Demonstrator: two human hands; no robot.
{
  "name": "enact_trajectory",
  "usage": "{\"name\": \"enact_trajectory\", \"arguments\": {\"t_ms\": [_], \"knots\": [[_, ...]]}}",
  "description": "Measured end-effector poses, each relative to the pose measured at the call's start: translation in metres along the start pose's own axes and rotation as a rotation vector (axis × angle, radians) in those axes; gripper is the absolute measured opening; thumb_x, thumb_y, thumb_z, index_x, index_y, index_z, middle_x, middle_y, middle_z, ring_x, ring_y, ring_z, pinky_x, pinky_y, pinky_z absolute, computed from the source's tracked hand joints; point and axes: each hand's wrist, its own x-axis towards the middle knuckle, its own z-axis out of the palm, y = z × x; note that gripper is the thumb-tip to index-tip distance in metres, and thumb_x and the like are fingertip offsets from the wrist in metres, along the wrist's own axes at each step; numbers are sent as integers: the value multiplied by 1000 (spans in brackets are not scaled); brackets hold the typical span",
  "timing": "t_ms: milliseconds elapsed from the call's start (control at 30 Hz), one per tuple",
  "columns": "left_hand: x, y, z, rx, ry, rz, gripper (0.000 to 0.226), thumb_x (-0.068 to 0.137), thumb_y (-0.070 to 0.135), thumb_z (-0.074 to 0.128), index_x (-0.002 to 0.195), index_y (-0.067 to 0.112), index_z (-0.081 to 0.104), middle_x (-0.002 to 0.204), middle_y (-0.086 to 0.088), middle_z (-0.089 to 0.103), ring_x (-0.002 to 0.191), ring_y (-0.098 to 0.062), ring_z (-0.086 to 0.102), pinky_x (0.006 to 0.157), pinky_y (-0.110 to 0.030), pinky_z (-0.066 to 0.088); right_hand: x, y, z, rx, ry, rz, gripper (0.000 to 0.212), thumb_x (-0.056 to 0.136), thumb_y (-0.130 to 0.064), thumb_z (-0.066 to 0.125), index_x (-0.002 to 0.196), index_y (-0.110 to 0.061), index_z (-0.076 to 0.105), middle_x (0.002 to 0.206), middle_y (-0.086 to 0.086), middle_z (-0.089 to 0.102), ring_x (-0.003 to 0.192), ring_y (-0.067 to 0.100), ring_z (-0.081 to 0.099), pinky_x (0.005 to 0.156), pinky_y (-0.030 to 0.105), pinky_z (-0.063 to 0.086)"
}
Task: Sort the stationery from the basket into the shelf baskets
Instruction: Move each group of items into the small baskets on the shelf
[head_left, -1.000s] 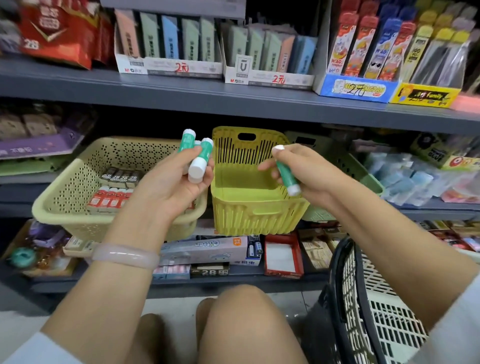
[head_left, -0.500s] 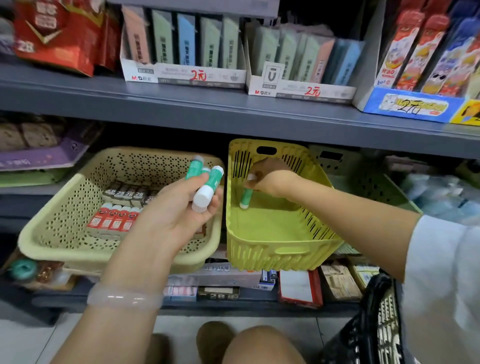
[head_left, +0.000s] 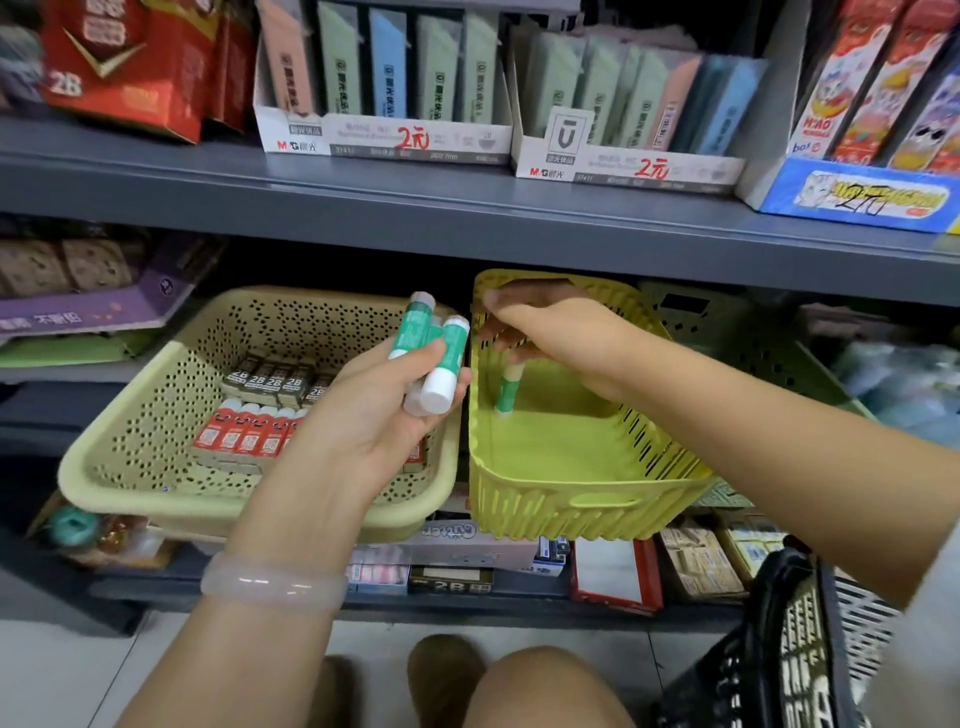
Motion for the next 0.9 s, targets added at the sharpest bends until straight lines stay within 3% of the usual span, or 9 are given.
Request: {"name": "enact_trajectory", "arguments": {"t_ms": [133,333,400,467,533,633,700,800,900], "knots": [[-2,-1,2,63,-66,49,14,88,-1,51,94,5,61,70,-8,71,57,-17,67,53,-21,54,-11,-9,9,192,-185,40,8,90,-22,58,87,-17,64,70,-1,62,55,1,55,56,12,48],[-1,-2,5,-43,-54,37,16,89,-5,48,95,3,61,78,-10,72,70,-21,71,59,-28,57,-16,-9,1,409,-125,63,7,90,-12,56,96,-13,61,78,5,63,63,6,60,65,16,55],[0,-3,6,-74,-30,22,15,89,-5,49,95,2,61,86,-12,70,71,-22,71,60,-29,58,-22,-8,0,131,-74,-110,12,91,-12,55,101,-13,62,88,3,63,72,7,60,74,21,55],[1,-4,7,-75,-21,19,14,89,-3,50,95,1,62,90,-13,68,70,-20,70,60,-27,57,-29,-7,0,-348,31,-402,19,90,-11,57,107,-14,65,99,-3,62,80,2,57,82,22,50],[2,-5,7,-80,-13,34,12,89,-2,50,91,2,62,87,-13,67,68,-17,69,60,-26,57,-36,-6,1,-613,50,-646,27,87,-9,59,112,-14,65,108,1,60,94,8,54,87,20,42],[2,-4,5,-34,-4,74,14,90,-3,49,88,2,62,81,-9,66,65,-13,66,63,-25,58,-41,-3,0,-845,15,-811,32,85,-8,61,117,-12,63,116,7,59,100,22,55,87,30,45],[1,-5,5,29,-22,94,17,89,-5,50,85,4,63,76,-6,66,63,-11,64,59,-22,56,-44,-4,-1,-955,33,-876,30,85,-9,59,115,-11,62,116,6,61,97,28,56,79,40,51],[-1,-4,6,82,-63,96,20,89,-4,49,87,7,64,68,-1,70,63,-9,66,57,-19,54,-45,-6,-5,-1069,59,-976,27,86,-16,46,106,-8,64,111,4,65,85,28,57,59,37,52],[-1,-3,7,79,-78,68,16,91,-1,49,92,6,63,72,-3,72,68,-12,69,59,-25,57,-46,-1,-10,-1112,84,-993,18,85,-11,54,99,-5,63,104,5,66,80,27,58,54,34,50]]}}
